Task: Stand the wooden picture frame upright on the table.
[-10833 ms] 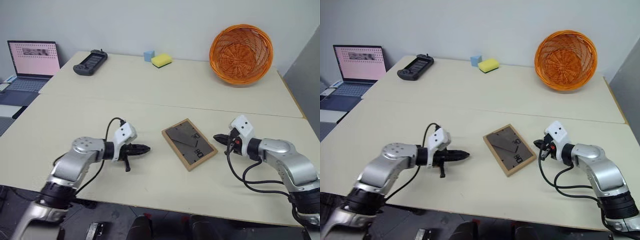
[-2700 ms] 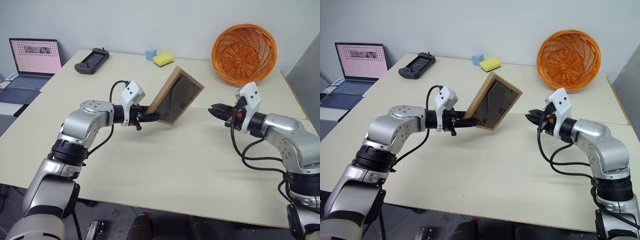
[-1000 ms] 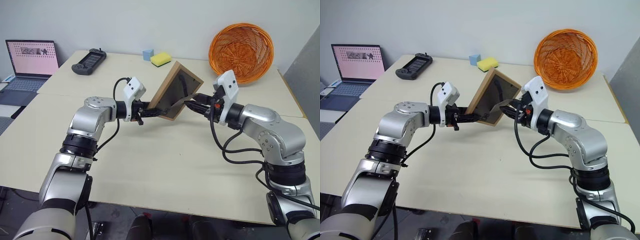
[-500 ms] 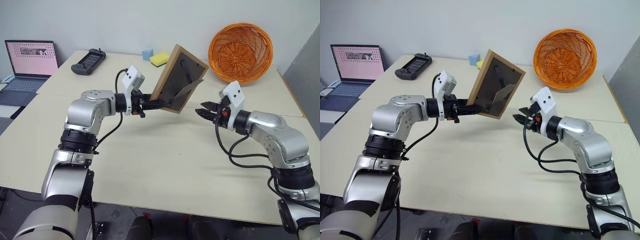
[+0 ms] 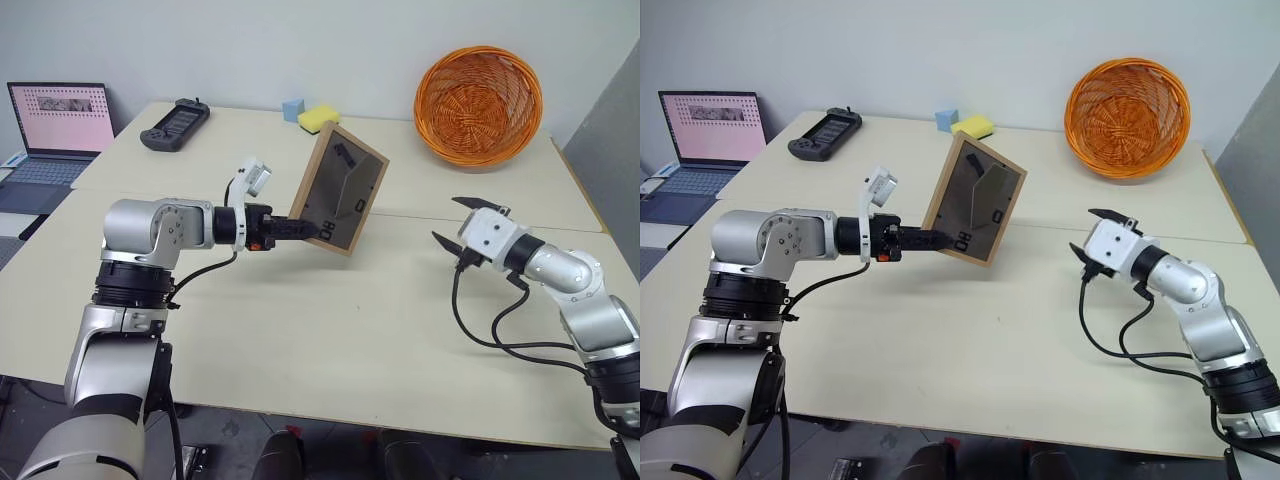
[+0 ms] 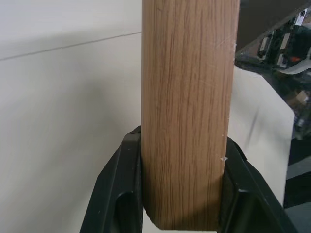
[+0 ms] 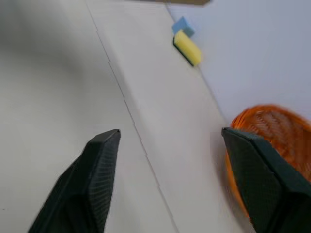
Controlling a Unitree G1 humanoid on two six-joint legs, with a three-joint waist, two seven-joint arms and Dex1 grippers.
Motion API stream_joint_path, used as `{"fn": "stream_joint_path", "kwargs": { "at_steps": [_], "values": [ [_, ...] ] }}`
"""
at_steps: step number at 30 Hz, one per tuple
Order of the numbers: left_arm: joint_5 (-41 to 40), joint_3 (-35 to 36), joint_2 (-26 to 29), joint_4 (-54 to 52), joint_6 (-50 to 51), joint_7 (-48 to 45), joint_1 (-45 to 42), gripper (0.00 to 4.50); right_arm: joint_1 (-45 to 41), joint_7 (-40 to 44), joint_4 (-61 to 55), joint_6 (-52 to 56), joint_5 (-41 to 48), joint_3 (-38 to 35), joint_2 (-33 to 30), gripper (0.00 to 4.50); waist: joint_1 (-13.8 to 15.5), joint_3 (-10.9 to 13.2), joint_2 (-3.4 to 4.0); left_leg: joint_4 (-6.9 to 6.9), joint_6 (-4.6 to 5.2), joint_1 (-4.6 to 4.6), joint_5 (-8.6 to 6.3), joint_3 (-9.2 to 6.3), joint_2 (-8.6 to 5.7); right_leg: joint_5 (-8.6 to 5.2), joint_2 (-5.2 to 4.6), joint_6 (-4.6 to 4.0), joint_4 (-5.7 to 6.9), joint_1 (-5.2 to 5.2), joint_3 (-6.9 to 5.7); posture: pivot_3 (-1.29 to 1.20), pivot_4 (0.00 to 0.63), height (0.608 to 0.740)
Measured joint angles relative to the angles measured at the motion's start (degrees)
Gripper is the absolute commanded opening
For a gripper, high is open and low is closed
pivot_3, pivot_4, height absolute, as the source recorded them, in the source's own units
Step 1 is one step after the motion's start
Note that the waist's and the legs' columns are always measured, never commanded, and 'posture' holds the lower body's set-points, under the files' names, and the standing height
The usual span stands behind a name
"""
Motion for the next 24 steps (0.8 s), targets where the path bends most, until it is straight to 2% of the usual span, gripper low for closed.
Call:
{"fn": "stream_joint_path", "kwargs": {
  "at_steps": [7,10,16,24],
  "values": [
    [-6.33,3.72,-1.86,-4.01,11.84,3.23,-0.02,1.31,-3.42,-11.82,7.34,-16.3,-12.49,1.92,2.67,3.84,0.04,0.0,0.0,0.0,-0.2,0.0,0.11,-0.01,0.0,0.0,-0.01,-0.01,0.02,0.0,0.01,0.0,0.15,0.74],
    [-9.49,8.39,-4.58,-4.71,20.71,6.98,-0.03,1.31,-5.49,-20.95,10.83,-24.27,-20.81,2.5,2.76,3.84,0.04,0.0,0.0,0.02,-0.21,0.01,0.12,-0.03,-0.01,0.0,-0.02,-0.01,0.05,0.0,0.0,0.0,0.15,0.74],
    [-17.0,8.97,-4.88,-7.52,23.32,11.96,1.47,1.31,-7.53,-29.51,14.77,-29.67,-28.08,3.04,3.12,3.84,0.03,0.0,0.0,0.01,-0.23,0.03,0.13,-0.02,-0.01,0.01,-0.05,-0.02,0.09,0.01,0.03,0.0,0.15,0.74],
    [-24.23,9.03,-4.84,-7.43,23.32,18.43,1.5,1.31,-8.82,-34.88,18.68,-33.11,-31.17,3.89,4.03,3.84,0.04,0.0,0.0,0.03,-0.23,0.04,0.13,-0.01,-0.03,0.01,-0.07,-0.02,0.1,0.03,0.04,0.0,0.15,0.74]
  ]
}}
